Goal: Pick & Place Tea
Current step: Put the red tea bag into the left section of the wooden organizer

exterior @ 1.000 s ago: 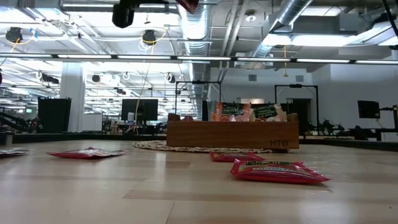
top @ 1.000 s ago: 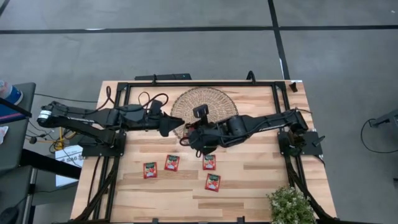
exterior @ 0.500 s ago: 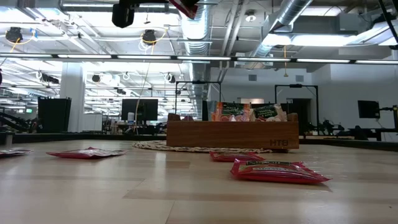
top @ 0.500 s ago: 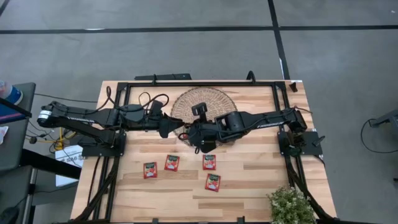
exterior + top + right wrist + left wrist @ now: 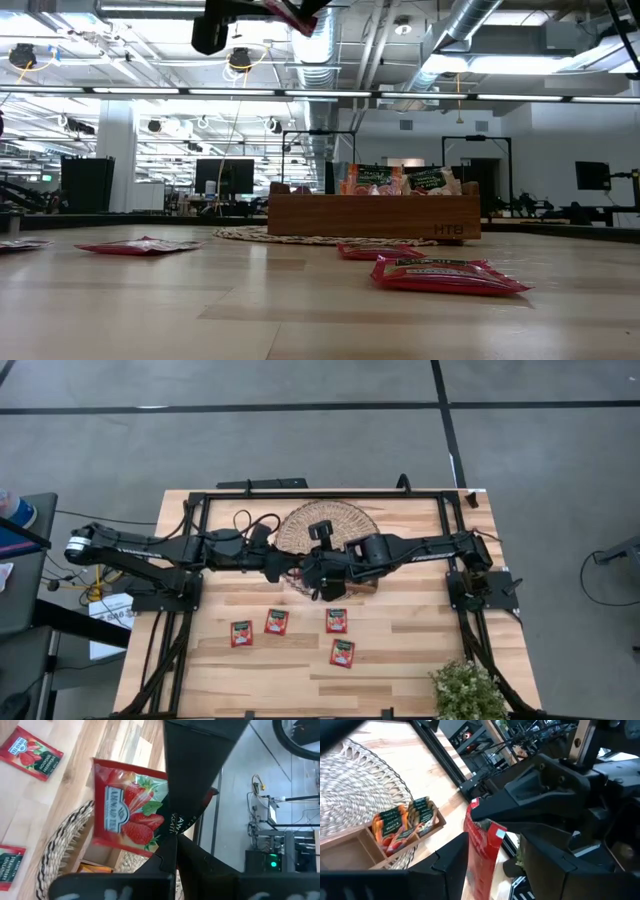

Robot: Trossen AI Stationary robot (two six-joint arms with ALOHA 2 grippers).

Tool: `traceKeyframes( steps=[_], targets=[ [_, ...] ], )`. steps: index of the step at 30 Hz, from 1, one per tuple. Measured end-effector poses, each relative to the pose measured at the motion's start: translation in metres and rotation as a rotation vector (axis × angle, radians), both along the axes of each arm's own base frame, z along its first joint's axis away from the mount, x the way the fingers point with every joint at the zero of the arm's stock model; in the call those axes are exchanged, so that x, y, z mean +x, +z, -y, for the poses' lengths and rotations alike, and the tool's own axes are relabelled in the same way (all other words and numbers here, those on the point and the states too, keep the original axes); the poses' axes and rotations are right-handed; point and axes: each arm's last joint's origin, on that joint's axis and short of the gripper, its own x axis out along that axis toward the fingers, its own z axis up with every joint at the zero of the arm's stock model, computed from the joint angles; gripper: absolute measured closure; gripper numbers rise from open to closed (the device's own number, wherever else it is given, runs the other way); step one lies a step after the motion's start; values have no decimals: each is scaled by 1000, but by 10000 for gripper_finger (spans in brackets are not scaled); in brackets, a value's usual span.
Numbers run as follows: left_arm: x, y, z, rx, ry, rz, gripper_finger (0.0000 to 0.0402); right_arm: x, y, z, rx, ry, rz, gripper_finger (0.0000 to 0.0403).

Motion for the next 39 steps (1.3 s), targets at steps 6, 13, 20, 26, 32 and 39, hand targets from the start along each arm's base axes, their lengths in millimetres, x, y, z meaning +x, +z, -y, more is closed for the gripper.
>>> traceKeyframes(
  steps=[6,13,20,26,32,39],
  targets=[
    [0,0,-4,15,14,-1,296,-1,0,-4,1,10,-5,403],
    [2,-1,-3,46,-12,-8,395,-1,0,-2,1,6,-9,403],
    [2,-1,-3,105,-30,-14,401,0,0,-1,7,-2,4,403],
    [2,-1,-4,166,-21,-24,401,0,0,0,16,-18,14,403],
    [2,-2,-4,234,-8,-47,401,0,0,0,13,-21,12,403],
    [1,-5,-6,289,20,-91,401,-2,0,-1,7,-10,-2,366]
  ],
)
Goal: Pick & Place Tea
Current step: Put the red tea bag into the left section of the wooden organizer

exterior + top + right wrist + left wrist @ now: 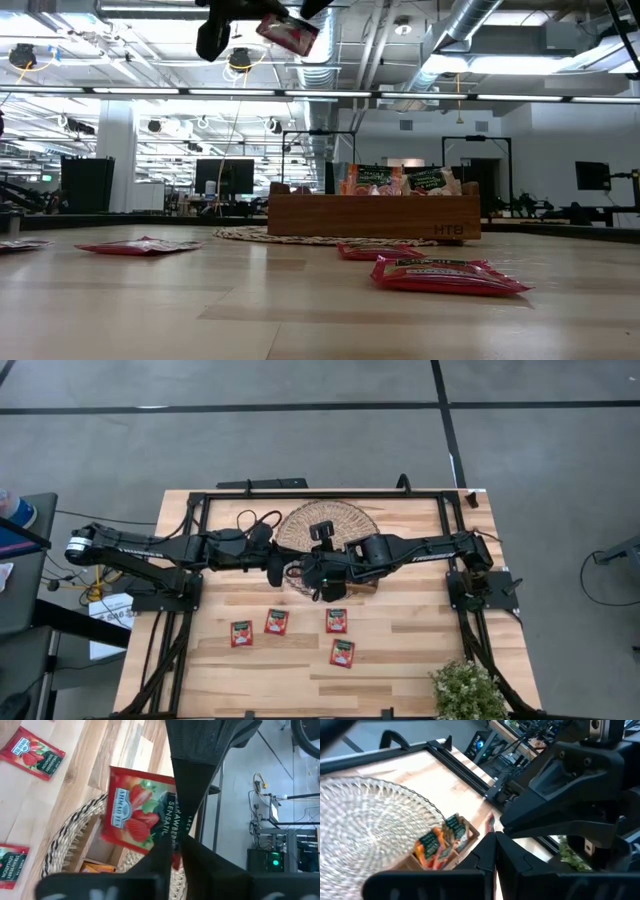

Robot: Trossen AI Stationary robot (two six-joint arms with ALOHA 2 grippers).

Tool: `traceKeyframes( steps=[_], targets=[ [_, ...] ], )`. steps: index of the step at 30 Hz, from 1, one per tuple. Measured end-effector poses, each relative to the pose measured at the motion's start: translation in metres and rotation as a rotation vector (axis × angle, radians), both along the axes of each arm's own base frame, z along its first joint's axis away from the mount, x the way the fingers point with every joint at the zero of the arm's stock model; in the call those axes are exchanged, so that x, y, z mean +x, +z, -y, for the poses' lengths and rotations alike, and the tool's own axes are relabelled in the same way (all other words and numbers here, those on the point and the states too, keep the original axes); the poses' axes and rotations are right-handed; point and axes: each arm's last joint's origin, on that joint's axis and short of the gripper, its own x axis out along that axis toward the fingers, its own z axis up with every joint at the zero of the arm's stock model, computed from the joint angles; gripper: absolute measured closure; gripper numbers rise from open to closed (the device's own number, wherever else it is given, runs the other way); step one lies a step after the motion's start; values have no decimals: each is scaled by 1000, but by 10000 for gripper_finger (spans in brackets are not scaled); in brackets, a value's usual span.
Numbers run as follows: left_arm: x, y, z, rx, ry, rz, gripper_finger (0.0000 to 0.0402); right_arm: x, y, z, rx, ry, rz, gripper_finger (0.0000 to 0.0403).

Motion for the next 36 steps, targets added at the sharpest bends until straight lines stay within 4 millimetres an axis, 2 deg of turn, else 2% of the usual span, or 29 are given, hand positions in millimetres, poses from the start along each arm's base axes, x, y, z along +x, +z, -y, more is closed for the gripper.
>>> traceKeyframes(
  steps=[7,11,14,19,26,31,36],
  targets=[
    [0,0,-2,104,38,-23,401,-7,-2,2,-16,-21,-57,283],
    [1,-1,-3,203,47,-55,401,-24,-5,6,-14,-170,-147,245],
    [8,-11,-4,269,35,-118,401,-44,-7,10,63,-293,-253,231],
    [32,-34,-10,341,-40,-190,401,-62,-9,2,297,-304,-292,227],
    [52,-54,-26,380,-122,-142,401,-109,-13,-4,326,-410,-294,247],
    [43,-75,-46,327,-136,-47,401,-151,-16,-6,383,-510,-235,260],
    [30,-94,-58,276,-169,50,401,-185,-17,-7,471,-546,-48,267]
  ],
)
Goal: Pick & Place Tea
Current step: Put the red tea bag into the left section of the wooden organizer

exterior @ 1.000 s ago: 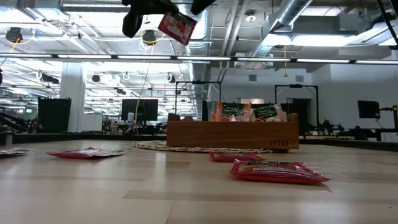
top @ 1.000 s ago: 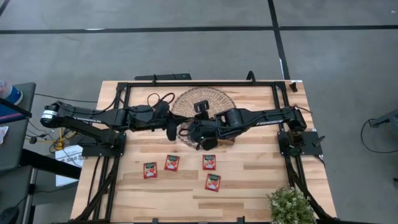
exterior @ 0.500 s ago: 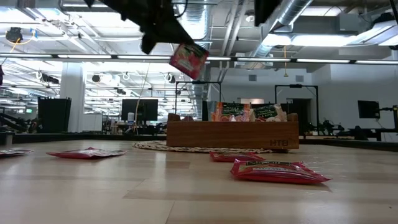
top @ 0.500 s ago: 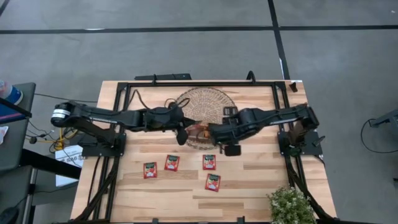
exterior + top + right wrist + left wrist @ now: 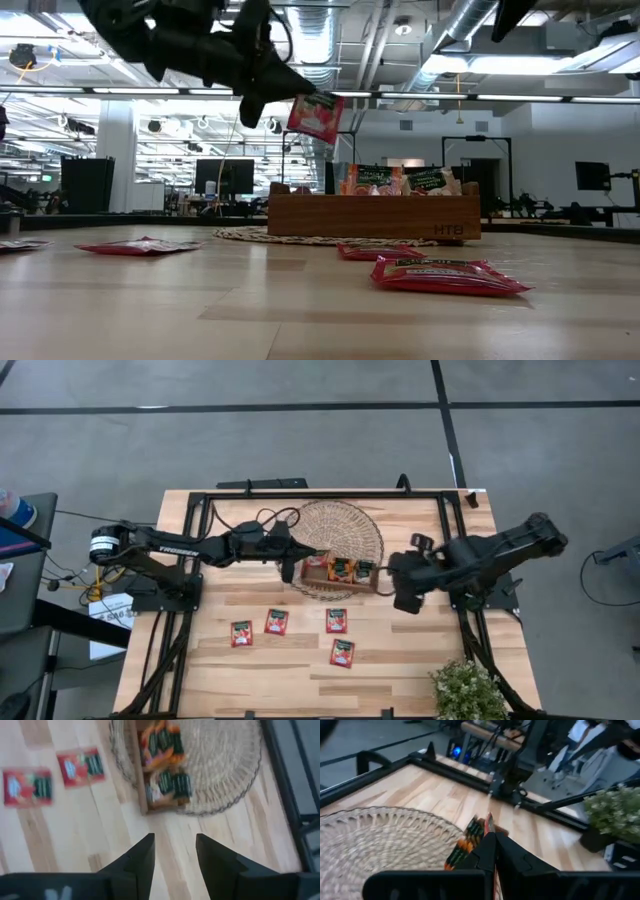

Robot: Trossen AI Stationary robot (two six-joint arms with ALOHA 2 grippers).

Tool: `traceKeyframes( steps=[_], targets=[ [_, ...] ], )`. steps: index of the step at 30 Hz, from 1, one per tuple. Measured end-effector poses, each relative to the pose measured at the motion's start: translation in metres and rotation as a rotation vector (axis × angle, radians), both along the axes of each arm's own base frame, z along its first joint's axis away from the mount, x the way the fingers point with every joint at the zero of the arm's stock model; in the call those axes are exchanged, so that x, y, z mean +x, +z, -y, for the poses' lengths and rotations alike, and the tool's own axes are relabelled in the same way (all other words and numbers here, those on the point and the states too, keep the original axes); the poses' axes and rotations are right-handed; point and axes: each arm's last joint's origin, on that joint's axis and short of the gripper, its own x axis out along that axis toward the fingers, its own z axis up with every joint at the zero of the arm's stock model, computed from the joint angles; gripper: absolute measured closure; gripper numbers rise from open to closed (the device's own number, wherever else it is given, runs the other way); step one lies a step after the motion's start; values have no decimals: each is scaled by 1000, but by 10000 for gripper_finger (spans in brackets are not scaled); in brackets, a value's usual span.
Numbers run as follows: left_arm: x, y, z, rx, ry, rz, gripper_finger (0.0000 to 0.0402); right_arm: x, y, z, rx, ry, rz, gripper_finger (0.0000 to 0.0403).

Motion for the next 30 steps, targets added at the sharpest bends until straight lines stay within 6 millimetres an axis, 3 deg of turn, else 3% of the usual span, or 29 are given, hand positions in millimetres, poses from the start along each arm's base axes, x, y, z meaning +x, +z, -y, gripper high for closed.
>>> traceKeyframes(
  steps=[6,10,17,30],
  targets=[
    [-10,-19,-12,-4,37,8,401,-37,-5,7,4,-174,105,268],
    [-8,-34,-17,-16,25,9,401,-47,-4,13,54,-279,149,270],
    [0,-57,-28,-73,-38,-6,401,-45,-4,15,71,-319,165,268],
    [-1,-60,-40,-63,-66,16,401,-37,-8,12,66,-319,159,266]
  ],
)
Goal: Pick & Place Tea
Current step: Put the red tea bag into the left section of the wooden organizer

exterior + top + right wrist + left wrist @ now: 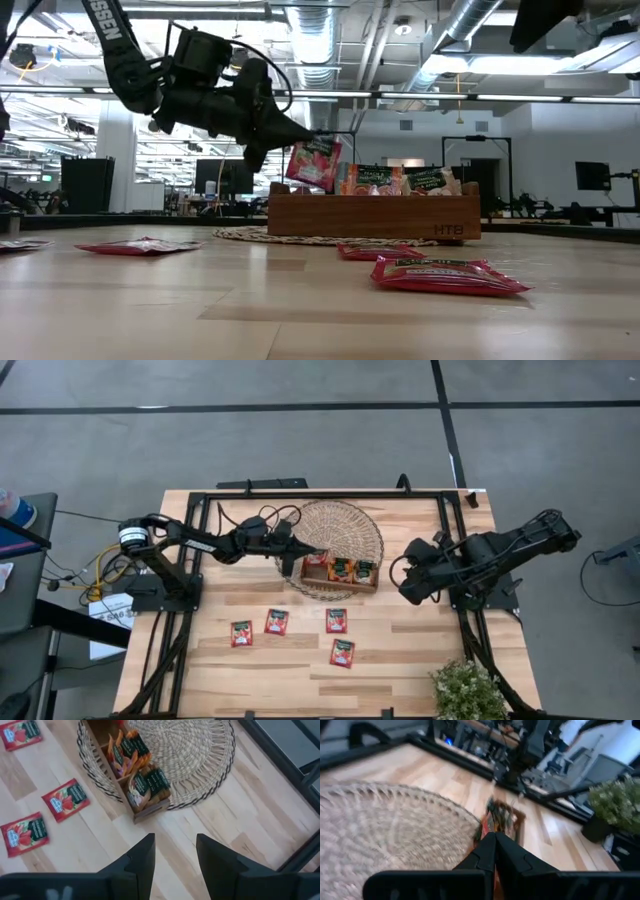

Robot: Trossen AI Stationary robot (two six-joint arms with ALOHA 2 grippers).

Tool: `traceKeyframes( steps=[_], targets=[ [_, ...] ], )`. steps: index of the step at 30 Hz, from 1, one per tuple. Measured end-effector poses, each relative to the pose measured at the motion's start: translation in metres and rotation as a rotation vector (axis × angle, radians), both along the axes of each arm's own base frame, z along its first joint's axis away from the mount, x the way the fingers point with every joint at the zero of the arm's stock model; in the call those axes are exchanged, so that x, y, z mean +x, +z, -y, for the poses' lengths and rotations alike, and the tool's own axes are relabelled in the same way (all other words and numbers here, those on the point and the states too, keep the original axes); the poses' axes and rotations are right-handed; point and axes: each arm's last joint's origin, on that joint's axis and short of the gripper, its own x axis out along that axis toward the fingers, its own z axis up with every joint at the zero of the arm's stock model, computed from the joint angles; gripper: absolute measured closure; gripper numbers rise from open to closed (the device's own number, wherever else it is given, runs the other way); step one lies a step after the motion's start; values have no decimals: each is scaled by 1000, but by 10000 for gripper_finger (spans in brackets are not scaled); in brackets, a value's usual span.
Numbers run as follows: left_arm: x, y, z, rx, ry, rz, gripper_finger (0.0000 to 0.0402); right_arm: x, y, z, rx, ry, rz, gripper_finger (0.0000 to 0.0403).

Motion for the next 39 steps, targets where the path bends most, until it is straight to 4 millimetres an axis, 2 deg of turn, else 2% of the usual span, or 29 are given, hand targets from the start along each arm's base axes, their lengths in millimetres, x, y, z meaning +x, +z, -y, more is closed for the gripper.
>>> traceKeyframes(
  steps=[7,16,26,34,39],
  targets=[
    [3,-10,-1,-18,-29,-7,401,2,-1,-1,1,1,-3,269],
    [3,-9,-2,8,-29,7,401,2,-1,-1,4,0,1,269],
    [-12,-17,3,31,-19,49,401,4,0,-2,12,1,21,266],
    [-12,-15,4,37,-23,91,401,7,0,-3,23,0,50,269],
    [-9,-27,3,25,-40,81,401,7,0,-3,25,1,54,265]
  ],
)
